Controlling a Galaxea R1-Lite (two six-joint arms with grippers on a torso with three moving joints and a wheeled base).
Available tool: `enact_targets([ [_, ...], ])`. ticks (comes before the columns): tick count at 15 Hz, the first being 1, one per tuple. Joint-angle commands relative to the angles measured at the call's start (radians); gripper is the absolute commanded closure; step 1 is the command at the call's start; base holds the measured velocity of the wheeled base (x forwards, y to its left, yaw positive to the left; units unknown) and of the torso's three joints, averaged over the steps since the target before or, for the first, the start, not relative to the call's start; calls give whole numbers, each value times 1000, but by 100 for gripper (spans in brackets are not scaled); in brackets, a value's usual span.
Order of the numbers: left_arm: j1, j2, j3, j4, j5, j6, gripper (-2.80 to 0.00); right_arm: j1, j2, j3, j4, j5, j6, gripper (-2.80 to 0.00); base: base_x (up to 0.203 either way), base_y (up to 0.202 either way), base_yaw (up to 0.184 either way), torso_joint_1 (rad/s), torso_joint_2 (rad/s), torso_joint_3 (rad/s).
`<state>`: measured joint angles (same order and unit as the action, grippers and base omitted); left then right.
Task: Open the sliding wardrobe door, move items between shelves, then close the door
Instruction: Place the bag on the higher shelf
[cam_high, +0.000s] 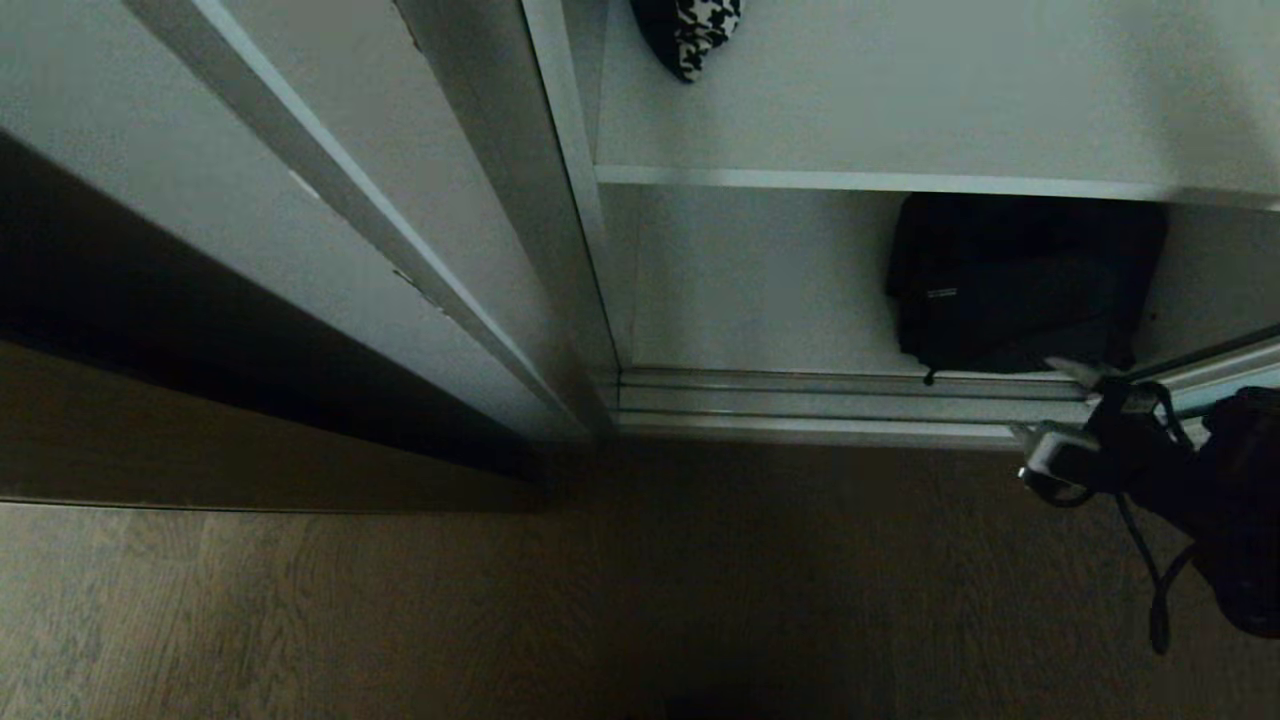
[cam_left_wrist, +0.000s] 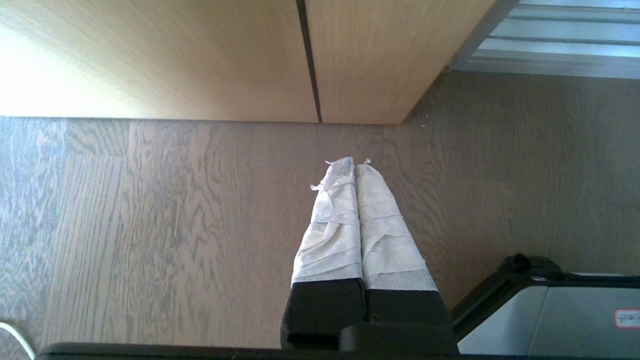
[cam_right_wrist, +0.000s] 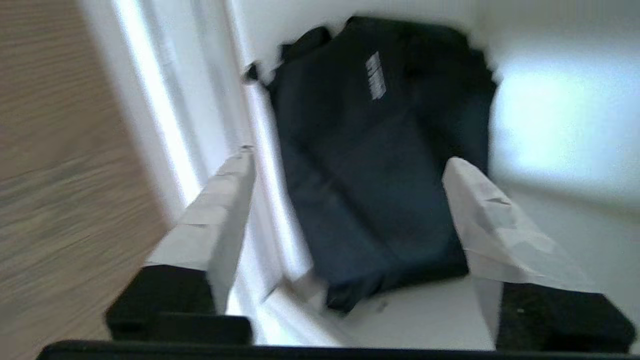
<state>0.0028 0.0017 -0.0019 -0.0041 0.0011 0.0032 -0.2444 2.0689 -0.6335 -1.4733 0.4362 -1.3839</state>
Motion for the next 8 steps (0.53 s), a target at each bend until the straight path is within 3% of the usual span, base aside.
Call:
enact_targets([
  [1,0,1,0,0,0,0,0,-27,91,-90,-12,21,-16,-280,0,0,0,0,0,0],
  [8,0,1,-1,0,0,0,0,-92,234,-207,-12,31,-15,-280,0,0,0,0,0,0],
])
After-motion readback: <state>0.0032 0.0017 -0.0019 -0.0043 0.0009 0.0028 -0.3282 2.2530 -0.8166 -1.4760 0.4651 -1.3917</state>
